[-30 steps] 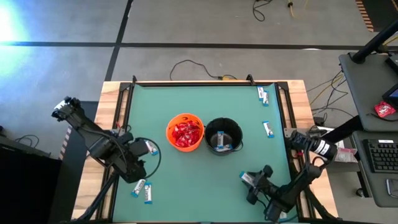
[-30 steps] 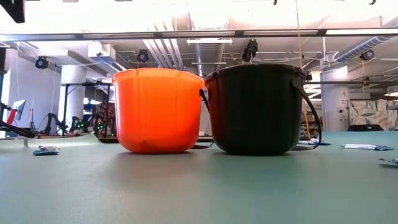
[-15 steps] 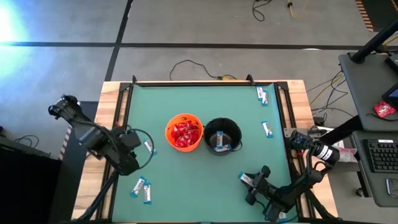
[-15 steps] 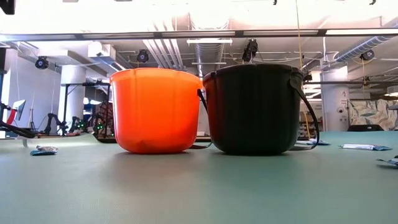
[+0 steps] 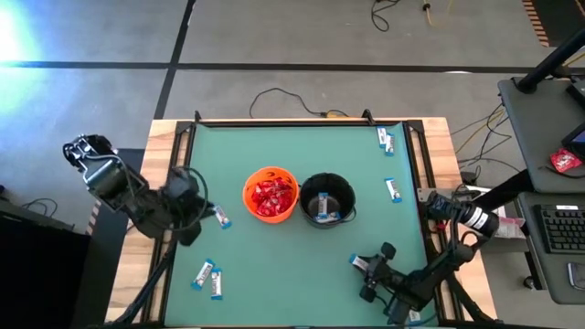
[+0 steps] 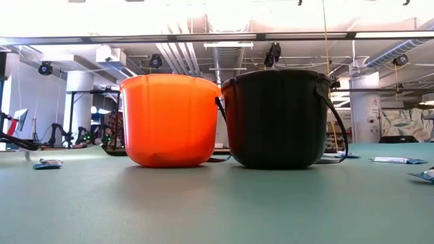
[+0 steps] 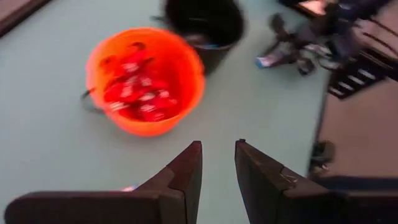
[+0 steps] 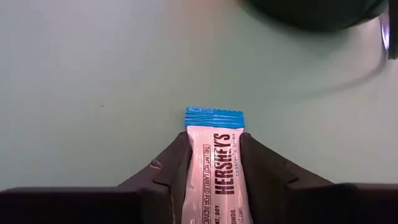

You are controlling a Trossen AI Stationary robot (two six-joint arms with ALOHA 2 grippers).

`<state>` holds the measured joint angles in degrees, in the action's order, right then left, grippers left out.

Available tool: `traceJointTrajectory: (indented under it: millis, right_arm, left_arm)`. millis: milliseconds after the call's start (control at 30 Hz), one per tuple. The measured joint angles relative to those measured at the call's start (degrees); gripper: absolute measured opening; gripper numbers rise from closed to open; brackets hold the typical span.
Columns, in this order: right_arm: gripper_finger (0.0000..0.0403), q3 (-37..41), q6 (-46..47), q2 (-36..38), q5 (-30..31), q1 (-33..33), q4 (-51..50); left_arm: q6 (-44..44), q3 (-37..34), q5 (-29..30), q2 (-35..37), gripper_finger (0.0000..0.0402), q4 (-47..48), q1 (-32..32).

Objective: Sort candy by brand, put in halloween buckets
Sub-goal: Put the white chocolate into the black bucket

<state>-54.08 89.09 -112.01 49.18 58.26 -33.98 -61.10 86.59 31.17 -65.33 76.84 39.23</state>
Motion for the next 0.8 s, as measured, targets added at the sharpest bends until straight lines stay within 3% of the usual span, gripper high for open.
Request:
traceJointTrajectory:
  millis: [100,267,400,567,800]
  right_arm:
    - [0.0116,0.13,-3.77,4.47,-2.47,-0.56,-0.64]
    - [0.0111,0.27,-9.37,13.4,-8.42,-2.89,-3.28]
    - [0.0113,-0.29,-17.45,20.79,-10.14,-6.46,-3.32]
    - [0.0111,-4.92,-27.53,28.24,-12.37,-11.38,-2.96]
    - [0.0114,-13.89,-45.59,32.03,-12.05,-19.82,-3.08]
  left_arm:
    - [2.63,-0.06,-2.12,-1.78,0.0079,0.28,0.46]
    - [-9.45,-0.83,-2.45,-3.95,0.0098,13.93,0.32]
    - [-11.24,-6.68,-4.79,-2.04,0.0141,10.02,0.43]
    - [-17.72,-15.33,-10.01,0.15,0.0205,11.82,0.41]
    - [-24.33,-25.9,-12.85,2.53,0.0263,8.76,0.41]
